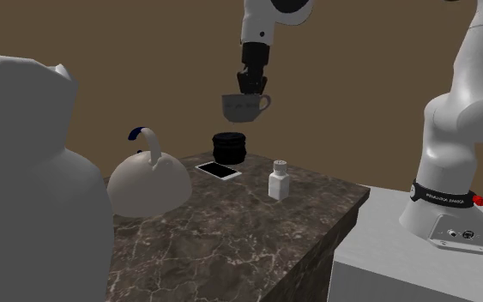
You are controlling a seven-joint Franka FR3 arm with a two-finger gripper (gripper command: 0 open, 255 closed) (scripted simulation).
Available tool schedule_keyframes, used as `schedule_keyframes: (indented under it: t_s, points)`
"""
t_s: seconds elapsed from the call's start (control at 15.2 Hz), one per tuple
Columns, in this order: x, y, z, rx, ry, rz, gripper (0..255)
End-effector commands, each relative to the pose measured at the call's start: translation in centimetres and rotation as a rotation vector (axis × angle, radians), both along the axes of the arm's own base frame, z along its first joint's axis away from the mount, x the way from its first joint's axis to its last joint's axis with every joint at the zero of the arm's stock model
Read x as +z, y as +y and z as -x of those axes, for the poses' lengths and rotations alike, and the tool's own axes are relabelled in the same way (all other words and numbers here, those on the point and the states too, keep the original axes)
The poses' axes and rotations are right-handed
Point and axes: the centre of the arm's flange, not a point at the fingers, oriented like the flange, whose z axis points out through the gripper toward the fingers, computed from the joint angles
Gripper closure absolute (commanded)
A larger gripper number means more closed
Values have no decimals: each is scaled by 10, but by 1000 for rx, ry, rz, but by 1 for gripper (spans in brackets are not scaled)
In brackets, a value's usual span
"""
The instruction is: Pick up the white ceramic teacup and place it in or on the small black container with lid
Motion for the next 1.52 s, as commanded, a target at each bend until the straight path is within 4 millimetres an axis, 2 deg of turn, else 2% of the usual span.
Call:
schedule_keyframes:
  t_s: [0.0,0.73,1.45]
  points:
    - [-1,-19,-19,1,-1,0,255]
    - [6,-128,-120,1,-1,0,255]
    - [-52,-128,-120,1,-1,0,255]
